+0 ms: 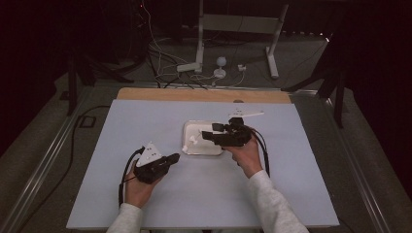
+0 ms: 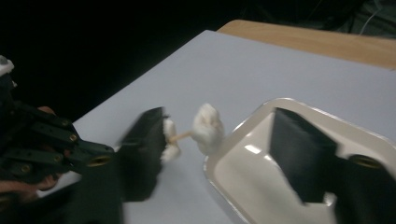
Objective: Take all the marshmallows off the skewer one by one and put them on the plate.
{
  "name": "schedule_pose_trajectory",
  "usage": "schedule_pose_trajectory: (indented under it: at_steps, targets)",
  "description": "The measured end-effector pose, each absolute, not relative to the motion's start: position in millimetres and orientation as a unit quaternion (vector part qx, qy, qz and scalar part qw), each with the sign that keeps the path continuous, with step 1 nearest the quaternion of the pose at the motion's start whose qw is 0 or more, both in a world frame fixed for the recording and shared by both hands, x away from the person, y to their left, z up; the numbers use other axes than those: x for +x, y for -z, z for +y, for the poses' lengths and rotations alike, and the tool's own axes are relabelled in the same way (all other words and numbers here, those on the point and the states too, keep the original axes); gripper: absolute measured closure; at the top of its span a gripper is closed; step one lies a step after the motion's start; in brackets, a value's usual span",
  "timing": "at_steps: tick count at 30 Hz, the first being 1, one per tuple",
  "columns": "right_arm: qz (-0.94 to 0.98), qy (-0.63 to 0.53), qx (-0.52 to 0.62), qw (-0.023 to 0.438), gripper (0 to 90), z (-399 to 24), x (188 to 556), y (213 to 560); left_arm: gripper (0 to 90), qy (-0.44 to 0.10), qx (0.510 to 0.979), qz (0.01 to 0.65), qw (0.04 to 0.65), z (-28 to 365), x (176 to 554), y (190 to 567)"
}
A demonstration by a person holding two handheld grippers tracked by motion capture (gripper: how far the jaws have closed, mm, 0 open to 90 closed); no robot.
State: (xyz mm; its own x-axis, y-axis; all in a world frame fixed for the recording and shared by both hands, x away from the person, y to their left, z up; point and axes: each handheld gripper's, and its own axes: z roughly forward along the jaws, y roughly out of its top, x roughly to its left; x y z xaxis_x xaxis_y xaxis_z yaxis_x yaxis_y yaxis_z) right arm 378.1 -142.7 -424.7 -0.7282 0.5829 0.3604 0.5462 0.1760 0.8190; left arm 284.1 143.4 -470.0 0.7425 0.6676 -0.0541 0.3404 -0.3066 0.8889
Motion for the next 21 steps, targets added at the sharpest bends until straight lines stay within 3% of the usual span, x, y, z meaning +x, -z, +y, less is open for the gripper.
schedule_pose_trajectory:
  at_steps: [4, 13, 21]
  targets:
    - [0.754, -0.530, 0.388, -0.012, 54.7, -137.3, 380.9, 427.6, 89.8, -0.164, 0.792, 0.316, 0.496, 141.5, 283.8, 470.1]
    - [0.733, -0.529, 0.419, -0.082, 60.9, -134.5, 386.9, 435.7, 89.9, -0.164, 0.787, 0.309, 0.508, 142.2, 282.6, 468.5]
    - [0.724, -0.545, 0.413, -0.091, 75.2, -135.1, 385.0, 430.8, 90.0, -0.170, 0.791, 0.302, 0.504, 141.6, 283.0, 470.8]
